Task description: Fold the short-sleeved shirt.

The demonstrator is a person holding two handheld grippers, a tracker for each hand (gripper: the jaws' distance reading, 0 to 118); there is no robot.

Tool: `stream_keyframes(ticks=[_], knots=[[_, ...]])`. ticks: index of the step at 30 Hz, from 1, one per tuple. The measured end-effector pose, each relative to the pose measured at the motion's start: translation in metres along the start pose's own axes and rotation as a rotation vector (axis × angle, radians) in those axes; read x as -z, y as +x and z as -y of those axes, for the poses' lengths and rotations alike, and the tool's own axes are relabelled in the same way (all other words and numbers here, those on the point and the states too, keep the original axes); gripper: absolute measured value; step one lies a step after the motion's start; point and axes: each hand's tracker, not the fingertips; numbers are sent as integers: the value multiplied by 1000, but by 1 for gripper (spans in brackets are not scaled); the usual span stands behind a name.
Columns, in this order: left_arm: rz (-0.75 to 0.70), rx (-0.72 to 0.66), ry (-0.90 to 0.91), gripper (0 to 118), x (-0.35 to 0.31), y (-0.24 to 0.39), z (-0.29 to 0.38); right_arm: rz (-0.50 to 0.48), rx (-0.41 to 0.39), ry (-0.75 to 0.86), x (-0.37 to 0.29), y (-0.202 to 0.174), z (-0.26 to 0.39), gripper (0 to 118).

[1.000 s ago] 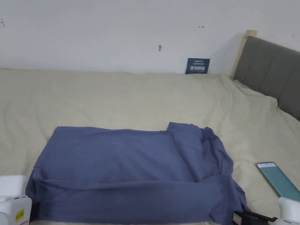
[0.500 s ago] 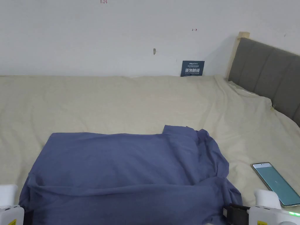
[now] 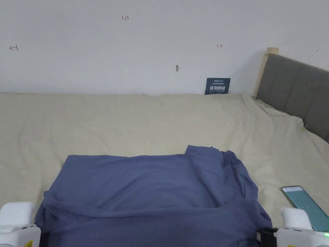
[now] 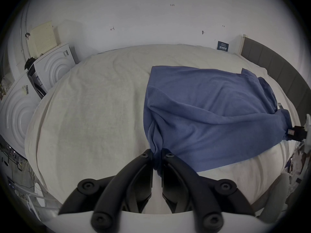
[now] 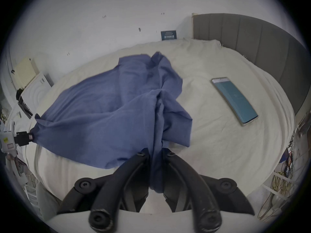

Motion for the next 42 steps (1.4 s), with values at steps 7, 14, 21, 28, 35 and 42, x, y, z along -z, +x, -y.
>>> stream_keyframes(ticks=[7,14,21,28,35,42], knots=[[6,15,-4,9,-34,-4,30,9,-22,43,-45,16,11,12],[7,-19,-77,9,-57,-7,85,-33,-27,-32,-71,31,54,12],[19,-58,-83,68,-50,-10,109,9,35,-68,-60,39,74,80],[133,-124,15,118,-75,-28,93,20,72,80,-94,37,45,94],[77,-56,104,93,-96,-5,47,9,11,111,-104,12,7,71],[52,43,143,3,-70,21,-3,31,-108,102,-78,-16,-41,0]])
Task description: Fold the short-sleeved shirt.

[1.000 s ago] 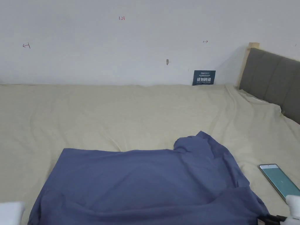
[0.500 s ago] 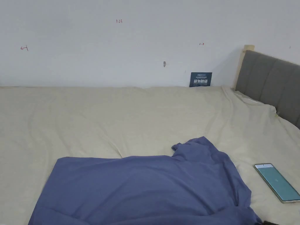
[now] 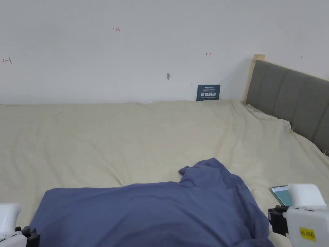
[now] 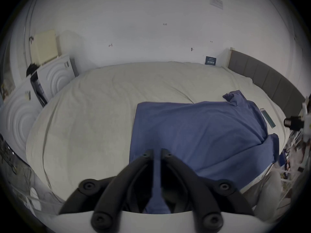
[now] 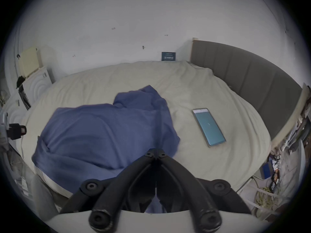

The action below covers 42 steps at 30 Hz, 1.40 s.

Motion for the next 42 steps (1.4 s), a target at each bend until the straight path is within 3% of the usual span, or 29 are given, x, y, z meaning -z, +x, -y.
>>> stream_keyframes(ticks=[3,11,13,14,15,16,17,21,25,26,27,30,38,39,41,42], knots=[[60,-42,-5,0,15,-1,-18,-39,12,-6,20,2,-30,0],[34,-48,-45,0,71,-2,-52,-65,-2,-106,121,21,-104,1],[23,-45,-56,0,86,-3,-57,-82,27,-143,156,30,-118,13],[17,-45,-60,0,91,-2,-58,-77,45,-176,168,32,-120,13],[11,-46,-61,0,97,-2,-59,-53,62,-221,189,36,-126,55],[9,-47,-69,0,102,-2,-60,-22,57,-271,207,38,-129,90],[7,-48,-81,0,107,-3,-60,-9,46,-268,222,42,-132,104],[-12,-41,-111,0,123,-4,-58,54,-1,-333,266,43,-140,104],[-22,-55,-146,0,138,-10,-54,42,-12,-393,276,30,-124,99],[-25,-55,-154,0,140,-11,-53,36,-14,-394,272,24,-120,68],[-28,-53,-158,0,142,-11,-52,20,-63,-374,270,19,-118,1],[-34,-54,-170,0,146,-16,-52,94,-144,-372,277,11,-115,2],[-31,-73,-178,1,159,-39,-69,42,-60,-348,253,17,-125,2],[-27,-67,-178,20,166,-43,-74,40,-58,-343,249,16,-125,2],[-13,-69,-178,95,178,-50,-83,39,-60,-333,246,13,-123,2],[-4,-82,-188,118,188,-54,-88,40,-59,-331,246,15,-125,2]])
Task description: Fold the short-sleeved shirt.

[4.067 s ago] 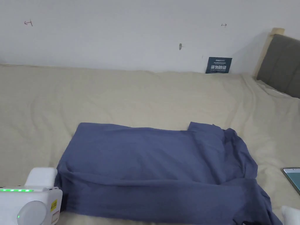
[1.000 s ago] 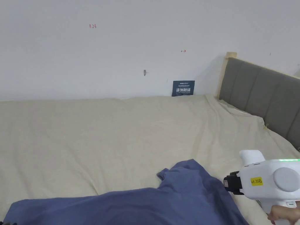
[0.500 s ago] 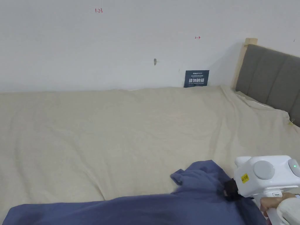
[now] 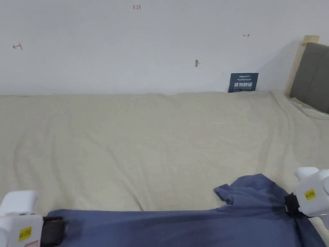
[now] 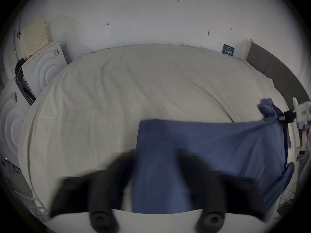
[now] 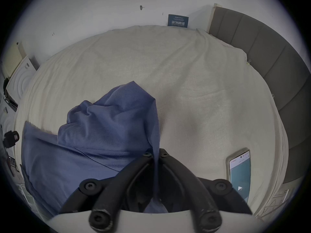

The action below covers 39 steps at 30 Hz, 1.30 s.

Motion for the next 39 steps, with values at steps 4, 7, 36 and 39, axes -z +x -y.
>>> stream_keyframes(ticks=[4,7,36,39], knots=[[137,-14,-42,116,28,-19,-23,3,-14,-1,2,0,-1,2],[93,-11,-127,116,47,-13,-42,1,-17,-3,3,-2,0,2],[26,73,-39,2,-4,1,-68,-55,-60,140,-78,5,4,1],[31,80,2,2,-38,-5,-57,-52,-78,185,-107,7,15,1]])
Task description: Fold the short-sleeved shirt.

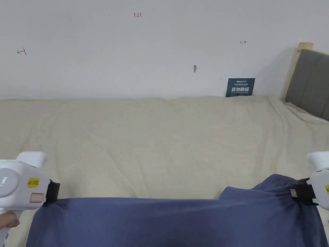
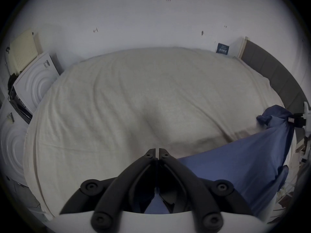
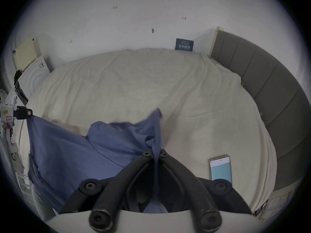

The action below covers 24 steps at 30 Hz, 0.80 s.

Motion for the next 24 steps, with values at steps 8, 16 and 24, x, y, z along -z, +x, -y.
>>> stream_keyframes(ticks=[8,16,24], knots=[[57,-58,69,2,-87,-5,84,-19,20,64,-88,7,69,1],[52,-81,-19,2,-128,4,211,-26,32,-55,-121,0,199,1],[28,-83,-7,5,-118,11,251,-2,87,-113,-104,-7,257,6]])
